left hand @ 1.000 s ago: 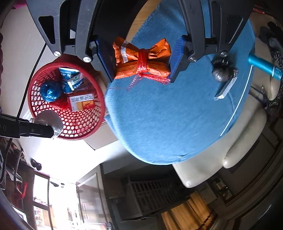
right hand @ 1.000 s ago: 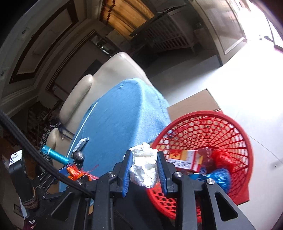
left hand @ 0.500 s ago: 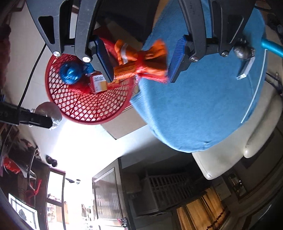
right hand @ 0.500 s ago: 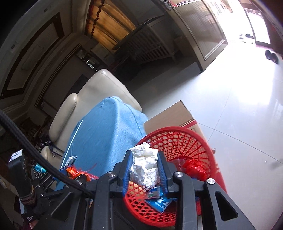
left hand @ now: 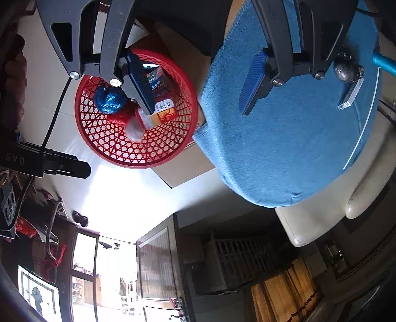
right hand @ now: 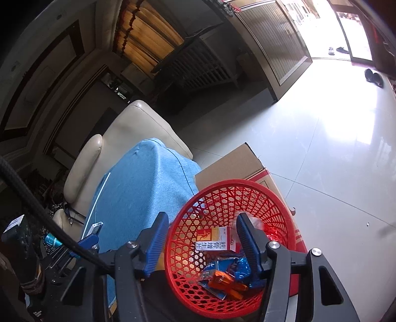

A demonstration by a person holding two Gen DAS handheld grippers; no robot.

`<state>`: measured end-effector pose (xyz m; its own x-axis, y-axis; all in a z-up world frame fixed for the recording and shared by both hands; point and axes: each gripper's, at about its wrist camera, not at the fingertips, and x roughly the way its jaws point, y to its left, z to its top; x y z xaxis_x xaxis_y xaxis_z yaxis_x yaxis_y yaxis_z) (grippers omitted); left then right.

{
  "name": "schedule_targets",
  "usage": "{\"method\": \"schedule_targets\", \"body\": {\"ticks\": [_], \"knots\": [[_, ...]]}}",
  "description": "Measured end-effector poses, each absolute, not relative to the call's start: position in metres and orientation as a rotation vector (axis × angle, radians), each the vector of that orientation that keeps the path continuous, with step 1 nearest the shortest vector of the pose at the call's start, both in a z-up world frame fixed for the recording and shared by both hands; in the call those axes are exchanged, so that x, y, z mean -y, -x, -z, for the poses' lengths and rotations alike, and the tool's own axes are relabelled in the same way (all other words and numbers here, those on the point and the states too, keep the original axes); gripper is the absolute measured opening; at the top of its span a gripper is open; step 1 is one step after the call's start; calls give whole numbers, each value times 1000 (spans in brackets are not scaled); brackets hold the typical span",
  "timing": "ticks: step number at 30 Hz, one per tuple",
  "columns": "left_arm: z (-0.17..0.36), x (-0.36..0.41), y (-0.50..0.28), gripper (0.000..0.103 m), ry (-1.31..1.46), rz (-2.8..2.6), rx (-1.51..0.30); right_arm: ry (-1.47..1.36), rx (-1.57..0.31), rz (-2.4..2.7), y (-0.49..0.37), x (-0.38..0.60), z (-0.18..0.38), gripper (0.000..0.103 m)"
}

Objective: Collect trash
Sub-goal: 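Open both tools over the red basket to drop the orange bag and tissue, then move both open tools back over the table toward the black bag and white box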

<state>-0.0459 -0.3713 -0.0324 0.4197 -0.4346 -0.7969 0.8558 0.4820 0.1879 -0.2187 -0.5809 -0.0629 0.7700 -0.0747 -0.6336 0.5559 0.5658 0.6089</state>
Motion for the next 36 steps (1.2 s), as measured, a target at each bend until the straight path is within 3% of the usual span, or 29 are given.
{"method": "schedule_targets", "body": {"ticks": [36], "knots": [[21,276,-4,72,-521,672,-767,-785,-663,264,160,518,43,62]]}}
